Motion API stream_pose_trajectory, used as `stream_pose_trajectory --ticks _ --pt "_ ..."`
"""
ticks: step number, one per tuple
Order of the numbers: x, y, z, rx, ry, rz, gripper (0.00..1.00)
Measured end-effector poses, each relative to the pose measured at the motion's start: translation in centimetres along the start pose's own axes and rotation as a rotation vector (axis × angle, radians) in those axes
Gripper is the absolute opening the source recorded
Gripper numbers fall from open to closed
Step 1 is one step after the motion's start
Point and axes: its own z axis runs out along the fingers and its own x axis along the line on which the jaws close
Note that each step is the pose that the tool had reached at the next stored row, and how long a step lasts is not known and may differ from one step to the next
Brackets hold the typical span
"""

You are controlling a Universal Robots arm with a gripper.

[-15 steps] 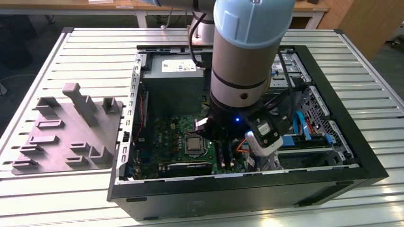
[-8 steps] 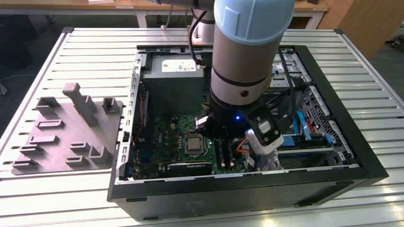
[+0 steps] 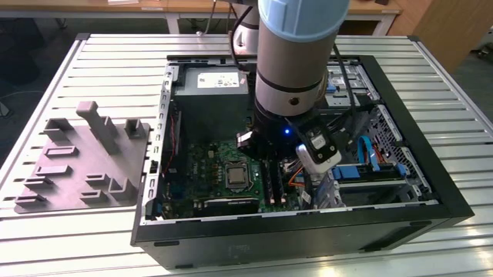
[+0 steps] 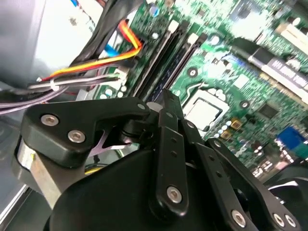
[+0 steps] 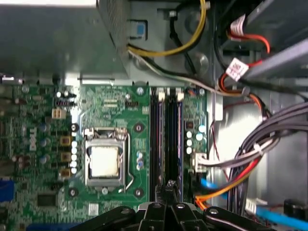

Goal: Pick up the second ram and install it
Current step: 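Press down the second ram until it locks into place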

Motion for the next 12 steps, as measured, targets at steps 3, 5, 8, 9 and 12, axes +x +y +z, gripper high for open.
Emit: stream_pose_trajectory --ticks 3,5,8,9,12 --pt "0.01 0.80 0.03 0.0000 0.0000 0.000 0.10" --pt "0.01 1.13 0.04 -0.0001 -0.0002 0.000 0.10" --pt "0.00 1.25 -0.16 0.0003 -0.0003 0.000 0.10" --pt "-0.01 1.26 -0.33 0.0002 -0.0003 0.000 0.10" --pt "-0.01 1.28 -0.51 -0.0001 -0.0004 0.000 0.10"
